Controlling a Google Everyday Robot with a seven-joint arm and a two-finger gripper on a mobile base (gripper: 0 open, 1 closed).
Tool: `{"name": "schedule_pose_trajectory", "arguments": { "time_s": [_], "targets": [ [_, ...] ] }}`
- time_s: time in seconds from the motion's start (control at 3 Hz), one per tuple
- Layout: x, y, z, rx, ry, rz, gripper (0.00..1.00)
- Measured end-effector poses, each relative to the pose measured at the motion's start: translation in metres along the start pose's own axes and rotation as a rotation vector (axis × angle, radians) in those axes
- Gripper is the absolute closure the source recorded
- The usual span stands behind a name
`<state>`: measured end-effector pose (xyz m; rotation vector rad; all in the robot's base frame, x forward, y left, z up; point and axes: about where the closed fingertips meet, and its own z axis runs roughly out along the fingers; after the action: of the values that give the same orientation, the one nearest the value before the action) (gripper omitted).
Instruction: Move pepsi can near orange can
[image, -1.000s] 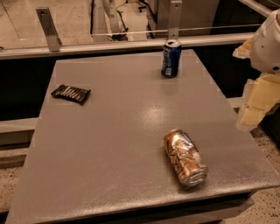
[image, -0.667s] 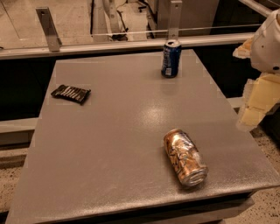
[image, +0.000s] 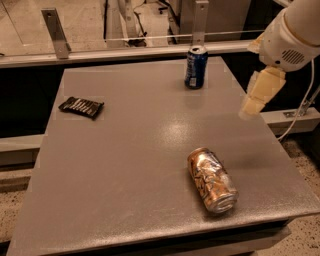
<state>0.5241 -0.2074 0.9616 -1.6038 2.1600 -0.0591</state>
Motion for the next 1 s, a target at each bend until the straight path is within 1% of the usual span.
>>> {"name": "schedule_pose_trajectory", "arguments": {
  "time_s": [0.33,0.67,1.0],
  "targets": [
    [-0.012,-0.058,0.035,0.041,-0.071,0.064,0.00],
    [-0.017,-0.108,0.067,0.057,-0.172,0.155,0.00],
    [-0.024,-0.145,0.094,0.060,-0.307,0.246,0.00]
  ]
}}
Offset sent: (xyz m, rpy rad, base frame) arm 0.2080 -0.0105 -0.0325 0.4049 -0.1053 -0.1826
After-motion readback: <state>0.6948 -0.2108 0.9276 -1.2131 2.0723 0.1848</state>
